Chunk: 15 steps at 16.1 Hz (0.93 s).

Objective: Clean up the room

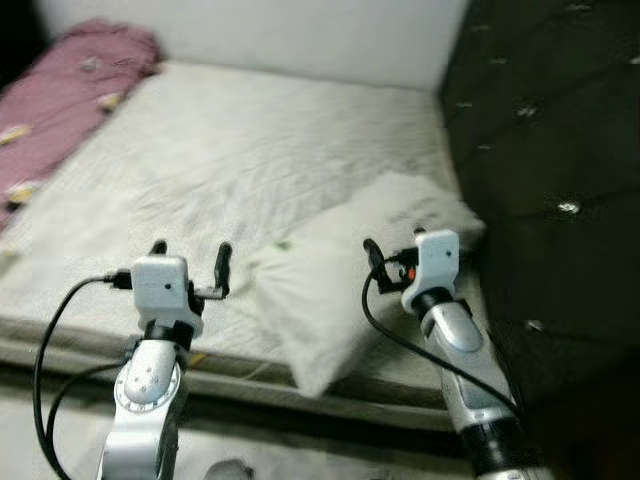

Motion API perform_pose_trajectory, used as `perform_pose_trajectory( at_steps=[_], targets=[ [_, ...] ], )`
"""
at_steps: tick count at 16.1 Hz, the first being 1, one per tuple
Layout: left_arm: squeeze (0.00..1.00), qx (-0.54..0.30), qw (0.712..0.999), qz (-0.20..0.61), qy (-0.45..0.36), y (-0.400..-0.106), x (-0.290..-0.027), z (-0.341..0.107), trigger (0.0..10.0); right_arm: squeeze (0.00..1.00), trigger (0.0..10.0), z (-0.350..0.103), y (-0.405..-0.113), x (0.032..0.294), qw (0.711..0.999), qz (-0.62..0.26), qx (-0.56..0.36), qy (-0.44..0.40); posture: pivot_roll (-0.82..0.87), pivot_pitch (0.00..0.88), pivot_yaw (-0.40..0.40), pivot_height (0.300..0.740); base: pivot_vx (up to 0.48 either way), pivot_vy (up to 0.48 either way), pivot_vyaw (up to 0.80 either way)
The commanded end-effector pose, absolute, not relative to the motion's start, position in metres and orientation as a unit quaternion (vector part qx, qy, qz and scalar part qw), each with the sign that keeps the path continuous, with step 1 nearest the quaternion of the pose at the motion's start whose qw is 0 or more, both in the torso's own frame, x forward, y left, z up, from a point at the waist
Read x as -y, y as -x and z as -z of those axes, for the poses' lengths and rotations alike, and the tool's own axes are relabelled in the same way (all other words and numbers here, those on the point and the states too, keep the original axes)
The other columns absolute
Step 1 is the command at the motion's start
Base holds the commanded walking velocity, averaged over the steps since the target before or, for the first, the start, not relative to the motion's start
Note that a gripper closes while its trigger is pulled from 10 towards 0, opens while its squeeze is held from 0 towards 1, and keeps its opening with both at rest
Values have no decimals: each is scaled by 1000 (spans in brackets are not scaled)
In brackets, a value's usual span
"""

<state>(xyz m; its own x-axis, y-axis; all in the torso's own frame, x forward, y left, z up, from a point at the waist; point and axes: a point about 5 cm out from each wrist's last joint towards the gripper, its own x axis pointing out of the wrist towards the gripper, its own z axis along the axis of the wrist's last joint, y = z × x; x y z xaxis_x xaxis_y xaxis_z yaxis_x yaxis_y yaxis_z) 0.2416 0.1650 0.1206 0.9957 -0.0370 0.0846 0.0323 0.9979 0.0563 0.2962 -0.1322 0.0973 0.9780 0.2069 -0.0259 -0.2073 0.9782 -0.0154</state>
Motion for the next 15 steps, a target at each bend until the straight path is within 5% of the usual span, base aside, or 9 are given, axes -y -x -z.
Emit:
perform_pose_trajectory(
  at_steps=[1, 12, 15],
  targets=[
    [0, 43, 998, 21, -29, -241, -166, -122, 10000, 0, 10000, -103, -297, 132, 995, -103, -2, 8, 22, 51, -39, 740, 300, 0, 0],
    [0, 47, 998, 20, -34, -242, -164, -124, 10000, 0, 10000, -103, -300, 133, 995, -103, -7, 10, 34, 46, -60, 740, 310, 0, 0],
    [0, 46, 998, 2, -43, -241, -164, -122, 10000, 0, 10000, -102, -300, 133, 995, -104, -9, 9, 37, 45, -56, 740, 0, 0, 0]
  ],
)
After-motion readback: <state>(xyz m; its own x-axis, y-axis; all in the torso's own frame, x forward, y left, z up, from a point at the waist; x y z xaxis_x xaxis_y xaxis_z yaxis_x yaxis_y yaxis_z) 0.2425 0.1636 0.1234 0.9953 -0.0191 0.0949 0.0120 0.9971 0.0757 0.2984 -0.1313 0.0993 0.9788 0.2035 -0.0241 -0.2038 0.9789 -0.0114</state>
